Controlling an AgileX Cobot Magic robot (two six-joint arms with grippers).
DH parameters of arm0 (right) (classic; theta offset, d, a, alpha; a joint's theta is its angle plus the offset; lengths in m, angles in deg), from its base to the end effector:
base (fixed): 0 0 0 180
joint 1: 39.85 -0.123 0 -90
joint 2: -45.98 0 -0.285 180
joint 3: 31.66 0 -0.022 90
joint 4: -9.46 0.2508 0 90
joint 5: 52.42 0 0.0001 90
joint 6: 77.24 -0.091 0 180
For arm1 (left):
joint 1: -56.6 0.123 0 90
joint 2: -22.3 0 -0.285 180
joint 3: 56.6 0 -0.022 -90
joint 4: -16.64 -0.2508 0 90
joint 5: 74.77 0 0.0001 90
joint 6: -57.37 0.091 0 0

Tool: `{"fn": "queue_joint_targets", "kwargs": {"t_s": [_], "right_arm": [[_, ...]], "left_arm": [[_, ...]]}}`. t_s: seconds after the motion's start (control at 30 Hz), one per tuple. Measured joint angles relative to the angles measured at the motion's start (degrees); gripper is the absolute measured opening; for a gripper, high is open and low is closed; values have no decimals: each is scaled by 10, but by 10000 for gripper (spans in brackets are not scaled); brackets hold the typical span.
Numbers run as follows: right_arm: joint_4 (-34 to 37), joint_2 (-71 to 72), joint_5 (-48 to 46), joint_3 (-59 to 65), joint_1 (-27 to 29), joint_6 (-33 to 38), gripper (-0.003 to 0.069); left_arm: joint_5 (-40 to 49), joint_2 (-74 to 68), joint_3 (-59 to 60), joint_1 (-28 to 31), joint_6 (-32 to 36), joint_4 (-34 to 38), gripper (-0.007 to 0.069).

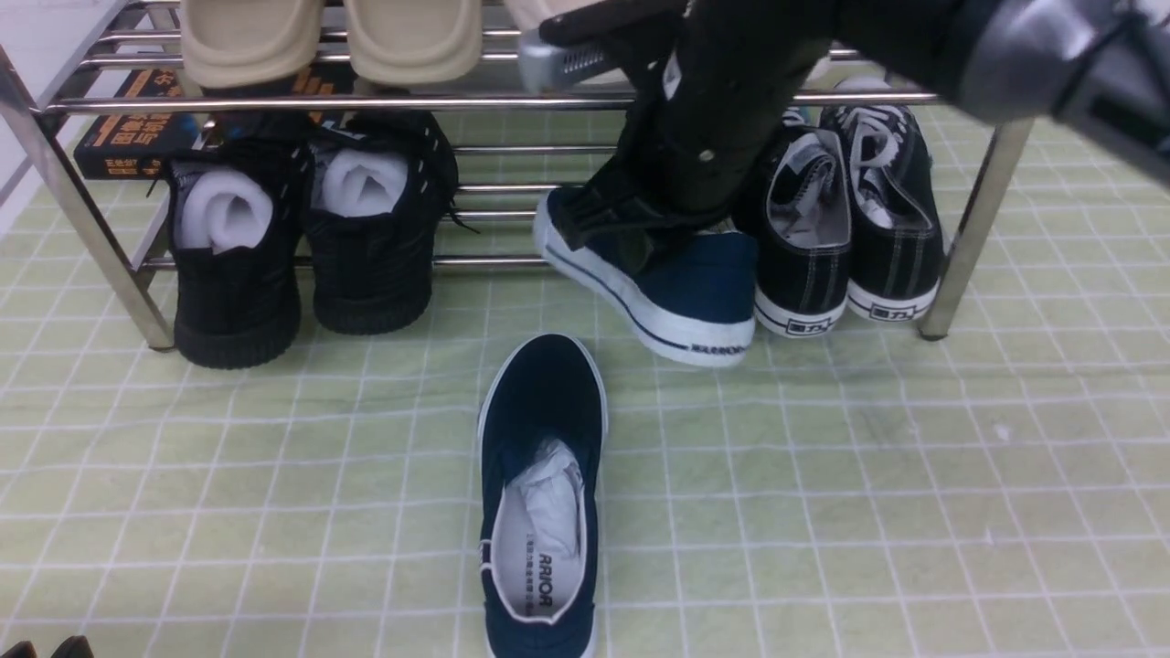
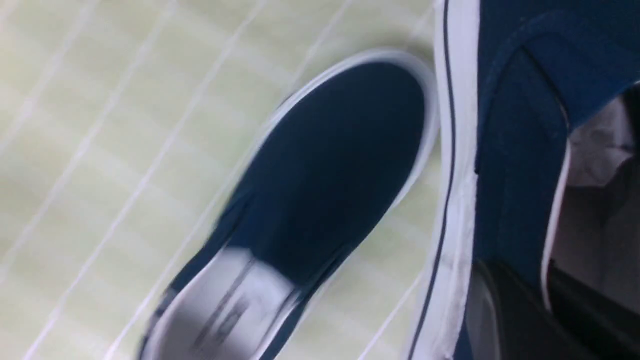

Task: Take the shoes off the shelf with your hand from the green coffee tablecloth.
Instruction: 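Set the held shoe down on the floor in front of the rack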

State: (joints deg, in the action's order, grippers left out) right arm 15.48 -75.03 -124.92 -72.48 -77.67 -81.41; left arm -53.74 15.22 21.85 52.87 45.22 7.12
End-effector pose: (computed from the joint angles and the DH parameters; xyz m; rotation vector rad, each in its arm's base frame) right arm 0.3355 0.2720 0.3512 -0.7752 2.5975 0.3726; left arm 0.0529 0.0020 0.1740 -0.0336 1.8545 -0.0297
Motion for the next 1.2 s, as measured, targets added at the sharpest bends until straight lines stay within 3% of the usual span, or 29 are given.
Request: {"fn": "queue_joint_targets", "kwargs": {"t_s": [0.27,0.53,0.77,1.2], "right_arm": [[18,100,0,40,-1,8,28],[29,262,0,230,-1,-7,28],[45,300,2,398,-1,-42,28],[42,249,172,445,-24,-98,30]], "left_arm": [[0,0,0,0,0,0,241],[0,0,0,0,0,0,241],[0,0,0,0,0,0,241],[0,0,0,0,0,0,241]]}}
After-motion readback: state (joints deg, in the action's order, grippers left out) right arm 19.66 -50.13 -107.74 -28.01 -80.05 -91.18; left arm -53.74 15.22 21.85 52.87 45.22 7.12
